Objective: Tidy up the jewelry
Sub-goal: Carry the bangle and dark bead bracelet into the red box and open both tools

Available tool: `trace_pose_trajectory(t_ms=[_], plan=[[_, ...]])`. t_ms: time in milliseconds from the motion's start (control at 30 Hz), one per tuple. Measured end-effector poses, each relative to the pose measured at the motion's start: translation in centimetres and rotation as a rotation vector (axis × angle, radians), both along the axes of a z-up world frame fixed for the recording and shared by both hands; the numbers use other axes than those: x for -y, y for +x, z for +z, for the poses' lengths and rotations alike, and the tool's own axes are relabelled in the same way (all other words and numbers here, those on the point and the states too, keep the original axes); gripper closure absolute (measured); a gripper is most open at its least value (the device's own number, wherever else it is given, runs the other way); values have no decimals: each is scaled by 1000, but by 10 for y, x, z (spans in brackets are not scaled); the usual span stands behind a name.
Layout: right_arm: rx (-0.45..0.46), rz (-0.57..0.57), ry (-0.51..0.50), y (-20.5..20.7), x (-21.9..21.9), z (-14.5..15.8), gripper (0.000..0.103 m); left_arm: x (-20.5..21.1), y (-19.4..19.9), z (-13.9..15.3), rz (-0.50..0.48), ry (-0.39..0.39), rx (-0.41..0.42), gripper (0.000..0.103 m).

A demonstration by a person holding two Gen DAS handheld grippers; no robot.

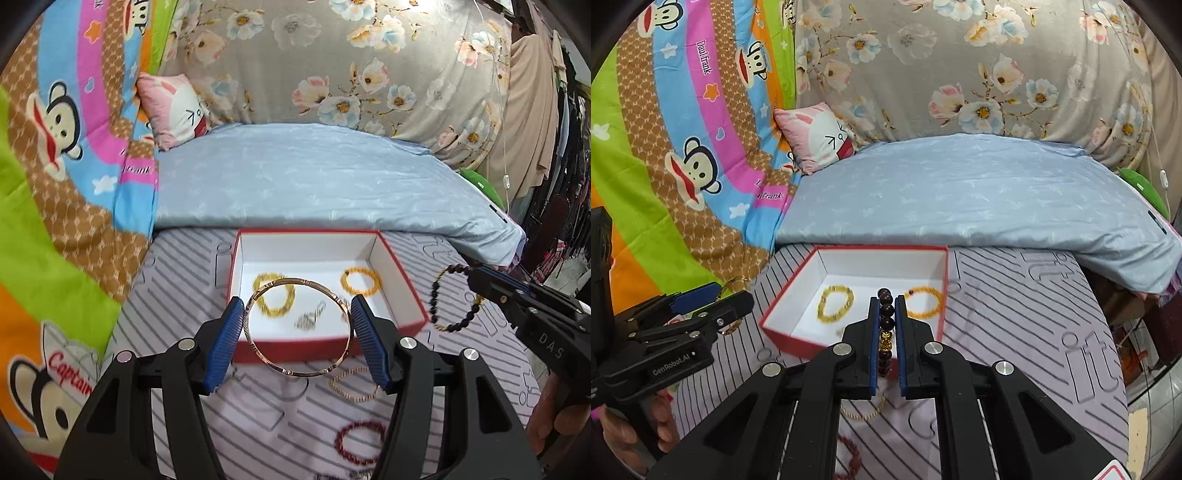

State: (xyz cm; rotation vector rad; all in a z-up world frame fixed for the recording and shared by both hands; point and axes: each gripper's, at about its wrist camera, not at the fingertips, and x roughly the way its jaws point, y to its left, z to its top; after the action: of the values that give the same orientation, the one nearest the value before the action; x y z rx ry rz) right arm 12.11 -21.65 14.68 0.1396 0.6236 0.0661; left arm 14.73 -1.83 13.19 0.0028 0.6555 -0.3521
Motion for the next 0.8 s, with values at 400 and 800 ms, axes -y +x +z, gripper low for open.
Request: trace_pose_trajectory(t_ms=[400, 800], plan=[[-81, 17, 37, 62, -2, -37, 96, 26, 69, -18, 3, 8, -43, 45], [-101, 0, -29, 77, -8, -62, 77, 29, 94, -48, 14, 8, -105, 43]])
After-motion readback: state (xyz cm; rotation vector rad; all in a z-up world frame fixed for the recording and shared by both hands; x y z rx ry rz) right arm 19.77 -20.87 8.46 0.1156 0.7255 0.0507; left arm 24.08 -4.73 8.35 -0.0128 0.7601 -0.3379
